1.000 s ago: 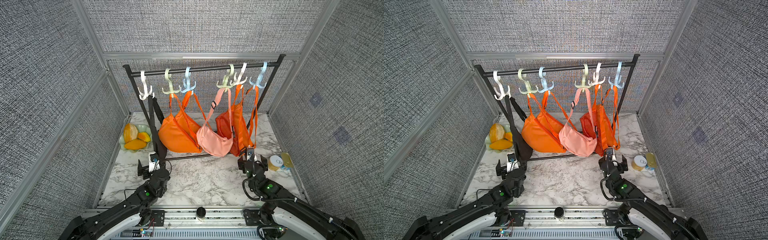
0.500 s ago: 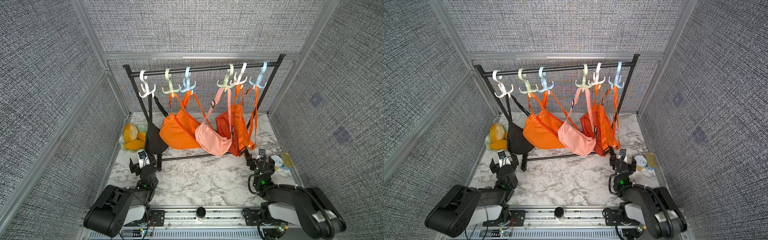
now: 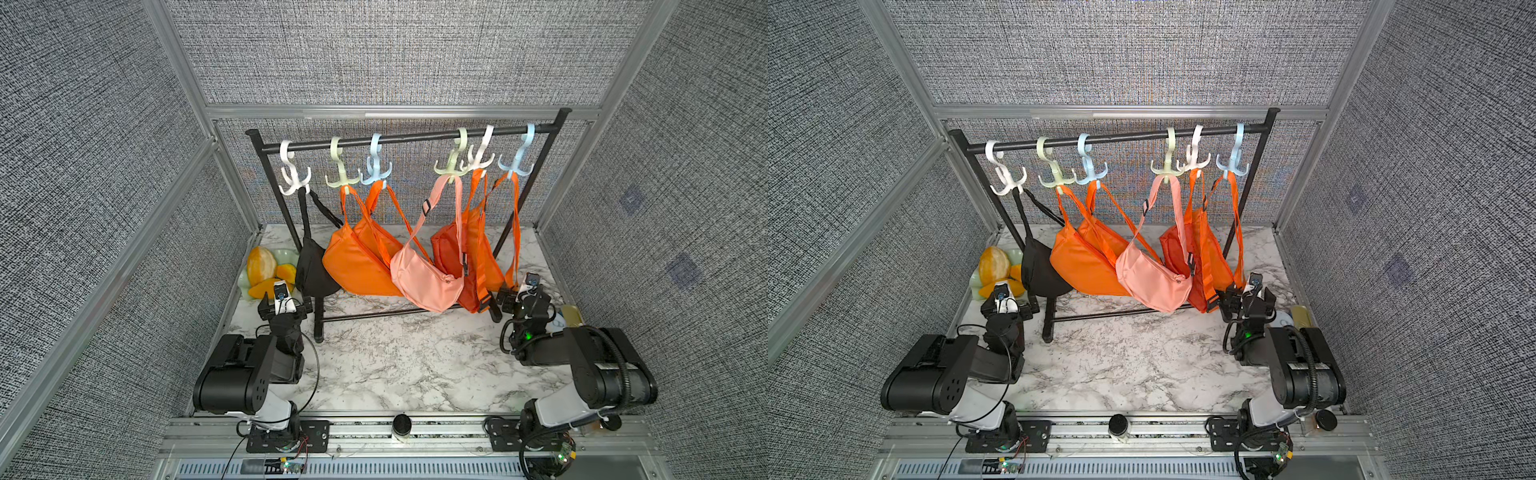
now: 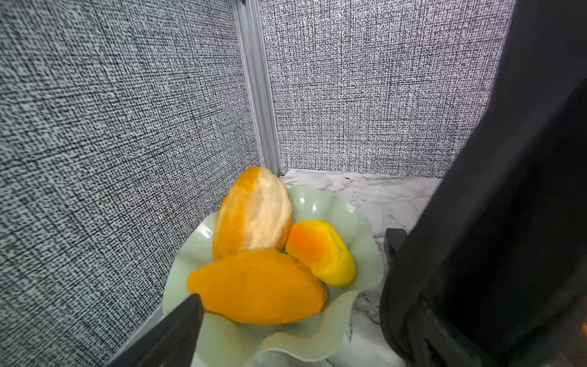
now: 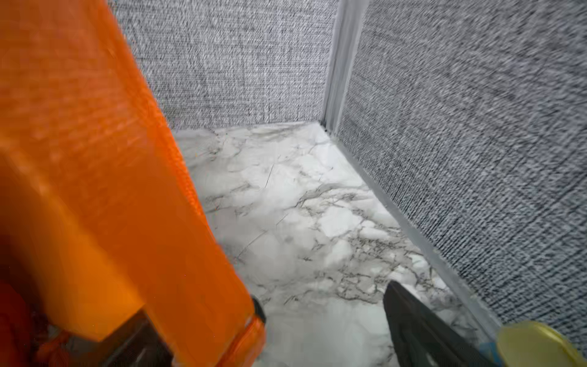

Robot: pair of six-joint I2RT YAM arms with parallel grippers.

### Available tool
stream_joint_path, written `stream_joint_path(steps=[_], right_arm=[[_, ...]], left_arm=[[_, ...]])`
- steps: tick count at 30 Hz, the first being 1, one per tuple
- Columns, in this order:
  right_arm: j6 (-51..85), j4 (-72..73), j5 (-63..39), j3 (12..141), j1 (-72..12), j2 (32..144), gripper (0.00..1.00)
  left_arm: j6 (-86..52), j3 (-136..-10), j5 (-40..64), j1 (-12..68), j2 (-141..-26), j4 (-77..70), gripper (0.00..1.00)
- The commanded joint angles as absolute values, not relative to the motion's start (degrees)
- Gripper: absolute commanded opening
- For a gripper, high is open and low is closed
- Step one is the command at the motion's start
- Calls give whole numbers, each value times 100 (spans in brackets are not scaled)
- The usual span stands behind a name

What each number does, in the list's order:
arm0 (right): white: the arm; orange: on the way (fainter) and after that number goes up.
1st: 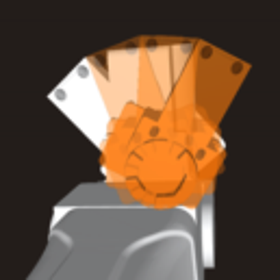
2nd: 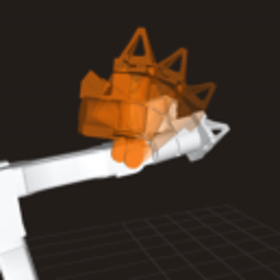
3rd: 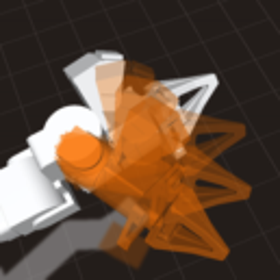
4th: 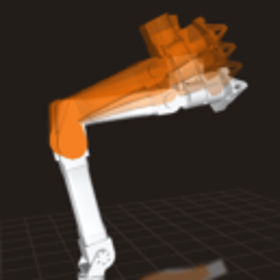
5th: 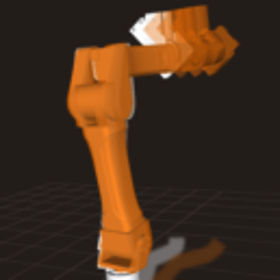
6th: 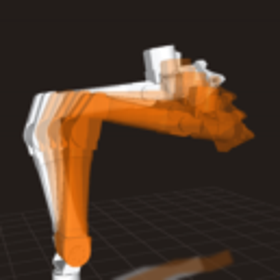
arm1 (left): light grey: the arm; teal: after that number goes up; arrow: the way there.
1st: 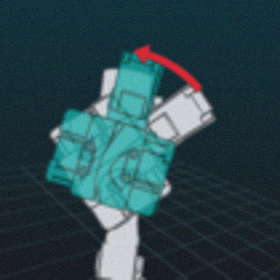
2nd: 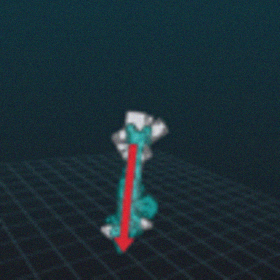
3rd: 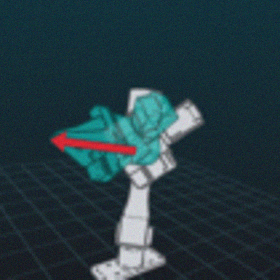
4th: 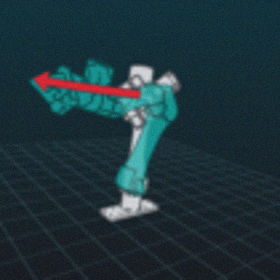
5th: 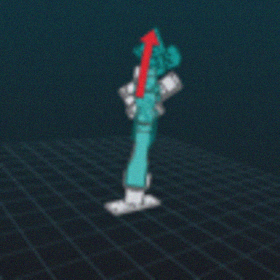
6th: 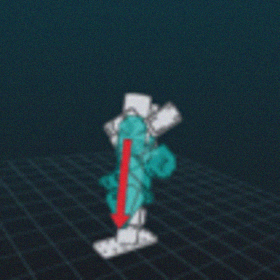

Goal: Hang the bag on a hook
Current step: Reset both arms

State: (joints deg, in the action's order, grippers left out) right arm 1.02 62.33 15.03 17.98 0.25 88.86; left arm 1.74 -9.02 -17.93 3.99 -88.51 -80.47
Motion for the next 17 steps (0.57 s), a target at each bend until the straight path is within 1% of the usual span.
stream_joint_path(steps=[1,17], right_arm=[[285,5946,1281,1829,35,8883,99],[277,5988,1283,1801,27,8863,99]], left_arm=[[44,-928,-1504,396,-8833,-7875,99],[80,-870,-1508,411,-8835,-8012,99]])
